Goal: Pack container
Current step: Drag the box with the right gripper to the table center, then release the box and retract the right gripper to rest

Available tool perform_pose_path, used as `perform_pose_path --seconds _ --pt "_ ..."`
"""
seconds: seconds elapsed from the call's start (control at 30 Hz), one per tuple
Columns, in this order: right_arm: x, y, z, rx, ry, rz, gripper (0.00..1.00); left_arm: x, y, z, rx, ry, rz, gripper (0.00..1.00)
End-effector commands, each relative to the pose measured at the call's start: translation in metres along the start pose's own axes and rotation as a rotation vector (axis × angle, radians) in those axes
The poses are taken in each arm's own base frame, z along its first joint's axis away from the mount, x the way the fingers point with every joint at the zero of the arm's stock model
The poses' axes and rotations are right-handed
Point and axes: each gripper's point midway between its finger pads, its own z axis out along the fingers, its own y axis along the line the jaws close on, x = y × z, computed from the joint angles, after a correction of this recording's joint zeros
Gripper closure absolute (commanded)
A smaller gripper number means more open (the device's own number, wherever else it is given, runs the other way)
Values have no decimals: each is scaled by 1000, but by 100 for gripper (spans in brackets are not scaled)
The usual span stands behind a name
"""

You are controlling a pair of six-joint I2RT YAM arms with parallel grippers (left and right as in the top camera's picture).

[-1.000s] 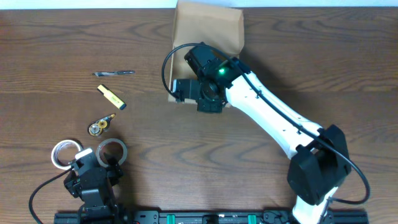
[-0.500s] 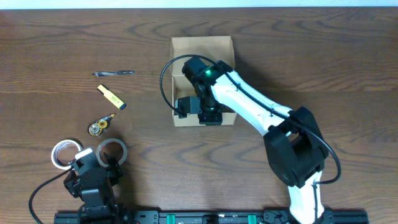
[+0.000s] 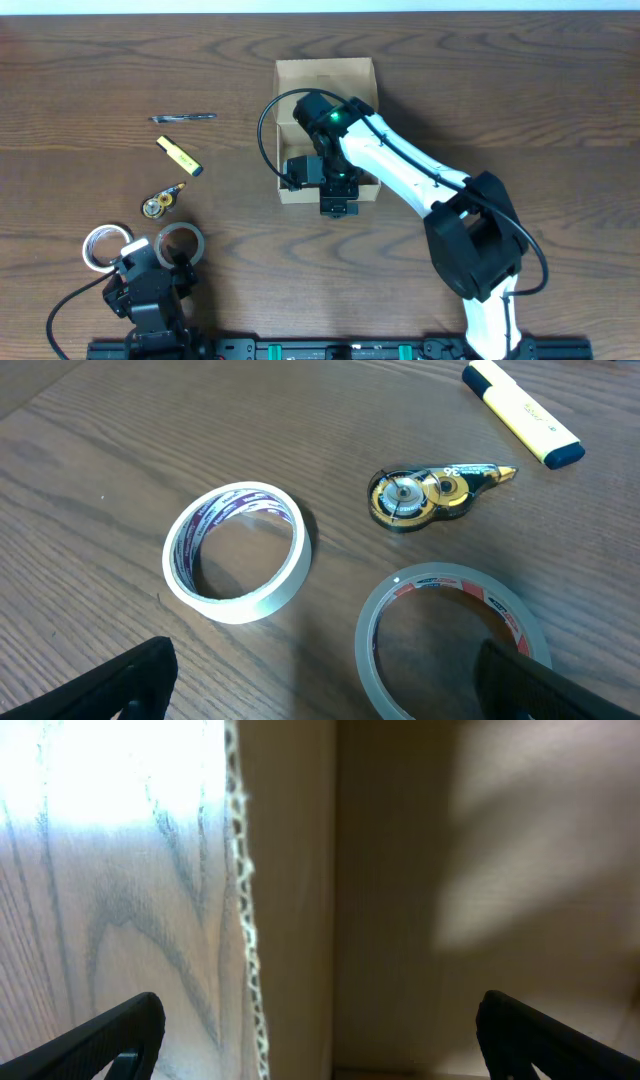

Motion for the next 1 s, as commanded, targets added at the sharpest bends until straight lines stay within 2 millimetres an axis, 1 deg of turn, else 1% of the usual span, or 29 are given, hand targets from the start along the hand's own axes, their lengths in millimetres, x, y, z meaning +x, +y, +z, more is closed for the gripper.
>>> perform_pose_path --seconds 0.0,0.17,0.3,0.33,0.4,0.43,0.53,0.6,0.7,0.83,0.87,0.97 --pt "-11 -8 -35 81 -60 2 1 3 0 1 -1 6 13 5" --pt "-19 -8 -85 179 -156 60 1 3 0 1 -1 6 13 5" --pt "-21 3 -126 223 -253 122 1 3 0 1 -1 6 13 5" --pt "-20 9 -140 227 -290 130 1 3 0 1 -2 6 13 5" --pt "-15 20 -164 232 -350 136 1 3 0 1 -2 6 13 4" --pt "-11 24 -173 238 -369 142 1 3 0 1 -2 6 13 5" --pt "11 35 -196 275 -419 190 1 3 0 1 -1 6 13 5" --pt "30 42 -204 305 -436 225 1 3 0 1 -1 6 13 5" --pt "61 58 -207 344 -481 301 1 3 0 1 -1 6 13 5" --pt "93 75 -201 419 -556 438 1 3 0 1 -2 6 13 5" --pt "104 83 -196 450 -579 487 1 3 0 1 -2 6 13 4" --pt "127 98 -187 527 -640 609 1 3 0 1 -1 6 13 5"
